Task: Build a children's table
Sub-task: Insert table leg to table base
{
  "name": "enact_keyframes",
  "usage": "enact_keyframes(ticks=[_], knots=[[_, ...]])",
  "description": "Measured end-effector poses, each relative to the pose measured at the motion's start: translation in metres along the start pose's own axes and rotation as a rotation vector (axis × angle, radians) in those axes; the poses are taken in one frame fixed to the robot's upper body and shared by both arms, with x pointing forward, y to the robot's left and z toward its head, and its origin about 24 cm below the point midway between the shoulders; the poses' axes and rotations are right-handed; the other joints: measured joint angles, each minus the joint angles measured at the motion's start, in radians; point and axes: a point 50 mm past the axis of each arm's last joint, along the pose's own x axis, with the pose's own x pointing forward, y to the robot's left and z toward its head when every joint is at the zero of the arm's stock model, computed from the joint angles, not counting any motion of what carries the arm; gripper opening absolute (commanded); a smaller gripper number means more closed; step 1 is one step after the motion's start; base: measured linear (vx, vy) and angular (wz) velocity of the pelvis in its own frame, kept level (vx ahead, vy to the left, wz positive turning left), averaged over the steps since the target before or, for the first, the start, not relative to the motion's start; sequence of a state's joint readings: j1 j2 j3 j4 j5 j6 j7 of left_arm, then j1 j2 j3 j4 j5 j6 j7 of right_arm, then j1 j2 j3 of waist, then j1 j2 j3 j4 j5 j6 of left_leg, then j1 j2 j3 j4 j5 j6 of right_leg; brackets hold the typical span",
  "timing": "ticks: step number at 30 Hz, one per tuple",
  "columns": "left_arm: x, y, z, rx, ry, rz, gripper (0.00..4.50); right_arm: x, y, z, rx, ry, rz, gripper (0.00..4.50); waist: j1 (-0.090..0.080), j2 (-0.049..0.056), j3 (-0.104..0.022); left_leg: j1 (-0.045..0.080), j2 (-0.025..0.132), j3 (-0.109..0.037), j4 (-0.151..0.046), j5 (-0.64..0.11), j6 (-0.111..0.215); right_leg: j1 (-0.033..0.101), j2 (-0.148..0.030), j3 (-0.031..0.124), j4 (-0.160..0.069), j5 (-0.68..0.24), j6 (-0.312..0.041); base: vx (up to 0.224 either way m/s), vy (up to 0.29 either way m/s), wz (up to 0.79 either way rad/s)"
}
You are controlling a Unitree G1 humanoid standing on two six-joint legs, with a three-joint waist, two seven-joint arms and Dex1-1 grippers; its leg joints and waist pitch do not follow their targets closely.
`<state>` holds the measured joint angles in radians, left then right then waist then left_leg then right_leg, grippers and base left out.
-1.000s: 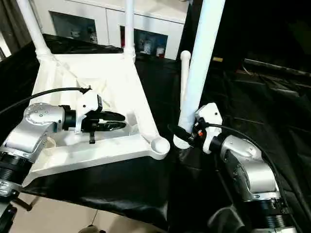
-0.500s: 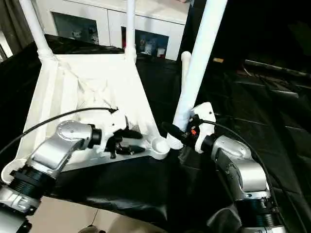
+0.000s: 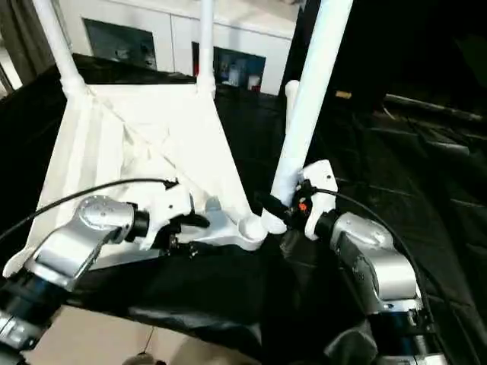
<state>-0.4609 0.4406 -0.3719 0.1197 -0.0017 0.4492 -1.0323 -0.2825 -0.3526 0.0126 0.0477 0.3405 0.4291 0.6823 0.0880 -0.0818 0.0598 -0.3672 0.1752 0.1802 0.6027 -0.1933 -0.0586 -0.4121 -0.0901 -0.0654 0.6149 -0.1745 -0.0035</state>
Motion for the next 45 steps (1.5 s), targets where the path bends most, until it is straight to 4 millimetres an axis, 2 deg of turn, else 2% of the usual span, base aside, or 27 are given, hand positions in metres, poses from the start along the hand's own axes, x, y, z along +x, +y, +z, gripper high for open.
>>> enact_keyframes(ticks=[17, 26, 28, 38, 45], knots=[[-0.001, -0.003, -0.006, -0.074, 0.033, 0.047, 1.0, 0.006, 0.005, -0.001, 0.001, -0.001, 0.013, 1.91, 0.0, 0.0, 0.0, 0.0, 0.0, 0.0, 0.0, 0.0, 0.0, 0.0, 0.0, 0.0, 0.0, 0.0, 0.0, 0.0, 0.0, 0.0], [-0.002, -0.005, -0.008, -0.076, 0.036, 0.024, 0.5, 0.011, 0.006, 0.007, -0.012, -0.022, 0.025, 1.91, -0.001, 0.0, 0.0, 0.0, 0.0, 0.0, 0.0, 0.0, 0.0, 0.0, 0.0, 0.0, 0.0, 0.0, 0.0, 0.0, 0.0, 0.0], [-0.002, -0.006, -0.008, -0.068, 0.039, 0.02, 0.17, 0.012, 0.008, 0.007, -0.011, -0.024, 0.036, 1.91, -0.001, 0.0, 0.0, 0.0, 0.0, 0.0, 0.0, 0.0, 0.0, 0.0, 0.0, 0.0, 0.0, 0.0, 0.0, 0.0, 0.0, 0.0], [0.0, -0.007, -0.007, -0.055, 0.034, 0.013, 0.06, 0.017, 0.01, -0.003, 0.039, 0.027, 0.08, 1.91, -0.003, 0.0, 0.0, 0.0, 0.0, 0.0, 0.0, 0.0, 0.0, 0.0, 0.0, 0.0, 0.0, 0.0, 0.0, 0.0, 0.0, 0.0], [0.001, -0.007, -0.008, -0.048, 0.029, 0.002, 0.0, 0.025, 0.01, -0.002, 0.056, 0.047, 0.115, 1.91, -0.002, -0.002, -0.002, 0.003, 0.0, 0.0, 0.0, 0.0, 0.0, 0.003, 0.0, 0.0, 0.0, 0.0, 0.0, 0.0, 0.0, 0.0]])
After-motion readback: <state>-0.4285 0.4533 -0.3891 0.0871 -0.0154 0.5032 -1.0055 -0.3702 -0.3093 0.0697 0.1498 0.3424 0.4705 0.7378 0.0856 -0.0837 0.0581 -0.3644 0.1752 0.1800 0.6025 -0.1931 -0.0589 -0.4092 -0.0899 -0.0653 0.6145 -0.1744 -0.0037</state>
